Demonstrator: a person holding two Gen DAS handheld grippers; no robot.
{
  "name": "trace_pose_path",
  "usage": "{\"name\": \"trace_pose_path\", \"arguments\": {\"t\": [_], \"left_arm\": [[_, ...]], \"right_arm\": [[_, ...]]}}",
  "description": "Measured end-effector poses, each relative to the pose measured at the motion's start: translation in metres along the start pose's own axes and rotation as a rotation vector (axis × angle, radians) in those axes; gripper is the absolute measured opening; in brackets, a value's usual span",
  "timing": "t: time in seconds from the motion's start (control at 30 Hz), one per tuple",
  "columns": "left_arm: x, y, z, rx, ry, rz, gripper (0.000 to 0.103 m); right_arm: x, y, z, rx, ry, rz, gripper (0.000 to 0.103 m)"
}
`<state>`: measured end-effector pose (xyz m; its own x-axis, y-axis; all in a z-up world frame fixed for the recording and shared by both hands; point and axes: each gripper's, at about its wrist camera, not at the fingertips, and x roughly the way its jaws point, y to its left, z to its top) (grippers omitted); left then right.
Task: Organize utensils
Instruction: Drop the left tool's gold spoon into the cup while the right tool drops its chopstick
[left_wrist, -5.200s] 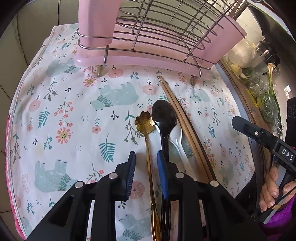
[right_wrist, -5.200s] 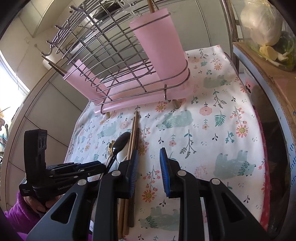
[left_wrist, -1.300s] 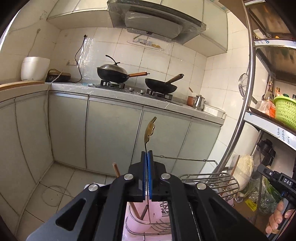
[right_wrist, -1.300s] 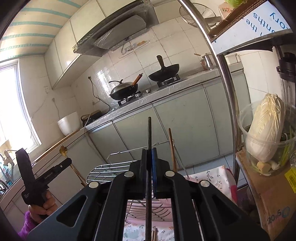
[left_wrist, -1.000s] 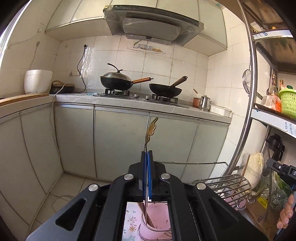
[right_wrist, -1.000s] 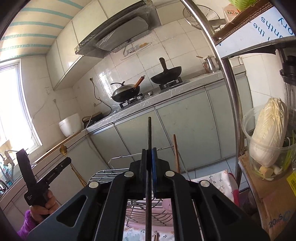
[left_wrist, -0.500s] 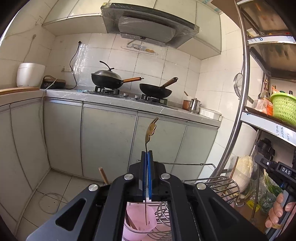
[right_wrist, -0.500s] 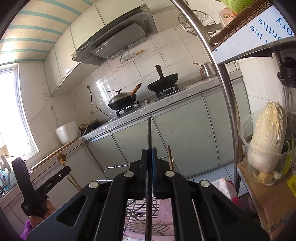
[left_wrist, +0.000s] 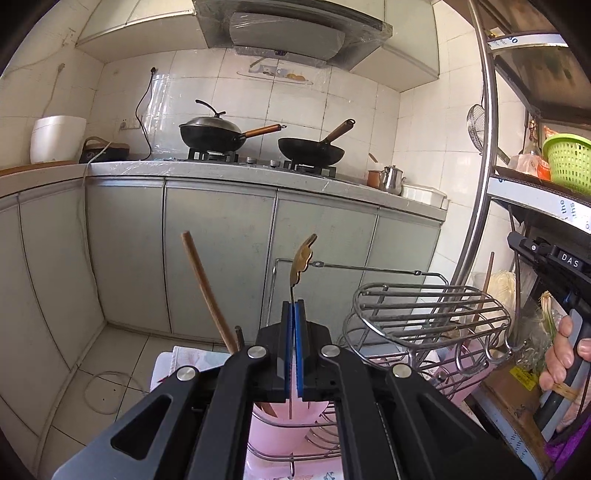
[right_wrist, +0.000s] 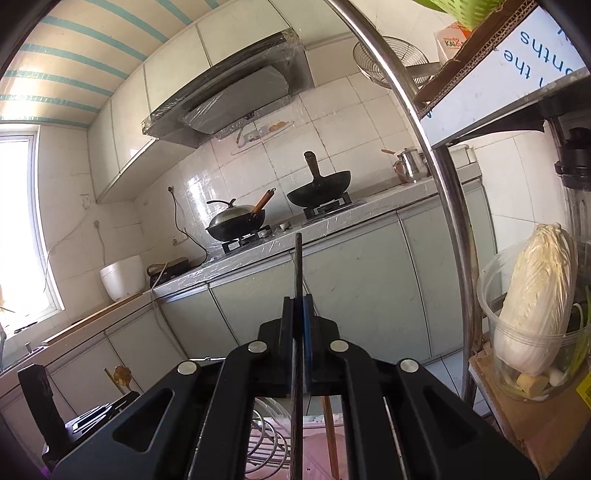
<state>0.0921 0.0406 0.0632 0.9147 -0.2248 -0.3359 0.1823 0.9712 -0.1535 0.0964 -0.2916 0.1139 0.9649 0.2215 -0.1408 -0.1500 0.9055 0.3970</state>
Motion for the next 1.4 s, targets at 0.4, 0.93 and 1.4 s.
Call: {"name": "trace_pose_path", "arguments": {"t": [0.4,0.93,1.4], "left_arm": [[0.005,0.012,-0.02,-0.037,0.029,-0.03,0.001],[-0.001,0.021,-0.031,-0.103,0.116,-0.03,0.002],[-0.026,0.033,-0.021,-0.162,0.118,-0.016,0.029]], "right_arm": [[0.008,-0.008,-0.024,-0.039,-0.013,-0.014,0.005],[-0.005,-0.005,-0.063,-0.054,0.208,-0.039,0.005],[0.002,-0.009,-0.072,-0.049,0.388,-0.093,0.019]]}}
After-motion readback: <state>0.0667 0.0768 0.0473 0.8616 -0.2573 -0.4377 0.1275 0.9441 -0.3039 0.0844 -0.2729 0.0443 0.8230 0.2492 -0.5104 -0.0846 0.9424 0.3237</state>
